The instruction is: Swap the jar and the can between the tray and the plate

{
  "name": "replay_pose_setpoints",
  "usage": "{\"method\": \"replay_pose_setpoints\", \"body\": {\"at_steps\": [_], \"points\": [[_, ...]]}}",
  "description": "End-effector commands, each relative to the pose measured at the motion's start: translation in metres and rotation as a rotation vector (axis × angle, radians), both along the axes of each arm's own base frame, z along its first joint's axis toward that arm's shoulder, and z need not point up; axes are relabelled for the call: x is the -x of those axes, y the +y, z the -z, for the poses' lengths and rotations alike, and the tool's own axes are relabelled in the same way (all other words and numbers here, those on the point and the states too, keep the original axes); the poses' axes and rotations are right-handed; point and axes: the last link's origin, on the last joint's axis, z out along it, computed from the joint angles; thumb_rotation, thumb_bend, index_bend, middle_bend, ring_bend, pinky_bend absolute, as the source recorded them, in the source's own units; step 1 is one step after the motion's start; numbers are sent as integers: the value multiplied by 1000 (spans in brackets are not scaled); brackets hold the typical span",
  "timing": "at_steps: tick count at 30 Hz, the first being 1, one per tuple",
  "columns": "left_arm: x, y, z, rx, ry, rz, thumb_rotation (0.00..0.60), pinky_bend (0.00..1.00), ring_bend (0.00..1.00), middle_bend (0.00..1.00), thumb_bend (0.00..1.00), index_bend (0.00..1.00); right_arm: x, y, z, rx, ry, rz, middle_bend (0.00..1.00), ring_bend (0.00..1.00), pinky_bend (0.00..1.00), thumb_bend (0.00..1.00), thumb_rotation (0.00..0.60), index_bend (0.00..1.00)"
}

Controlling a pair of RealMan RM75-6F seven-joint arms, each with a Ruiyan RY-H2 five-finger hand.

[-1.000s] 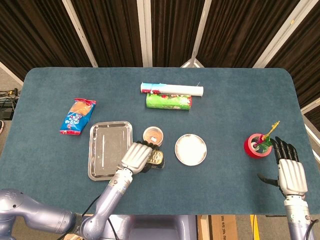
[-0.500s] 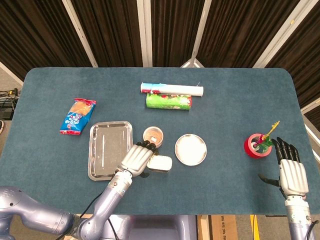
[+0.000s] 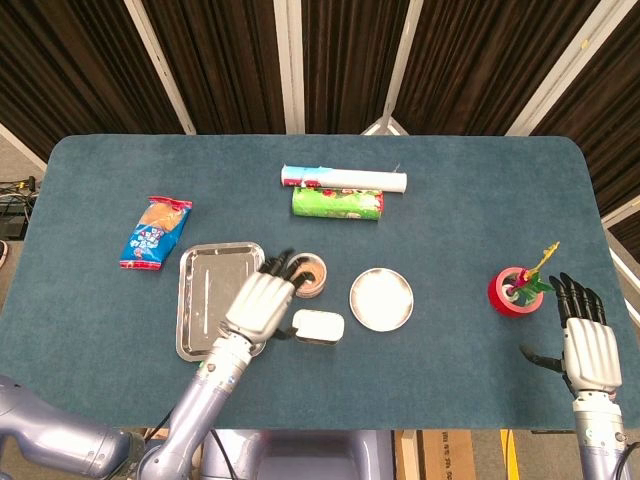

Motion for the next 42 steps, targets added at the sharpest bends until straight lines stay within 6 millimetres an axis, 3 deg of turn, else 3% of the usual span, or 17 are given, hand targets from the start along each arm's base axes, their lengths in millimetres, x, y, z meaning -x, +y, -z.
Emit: {"method": "replay_pose_setpoints", "body": {"at_steps": [1,7,12,36,42], "points": [[12,14,-17,-12,-94,-59,600,53,0,9,52,203,-1,0,1,-3,0,0,0,0,0,0,600,0],[22,50,-5,92,-160,-150,600,17,0,0,2,173,0,-1,4,-9,12,7,0,0,0,0,600,0],[30,72,2,103,-86,-156,600,10,0,0,0,162,1,-2,10,-27,26,14,0,0,0,0,600,0],[48,94,81,229,-57,-184,600,10,0,0,0,144,3,-6,14,-30,44,30,0,0,0,0,600,0],[52,97,91,244,-61,-192,600,22,0,0,0,141,3,-7,13,-22,46,34,0,0,0,0,600,0]]}}
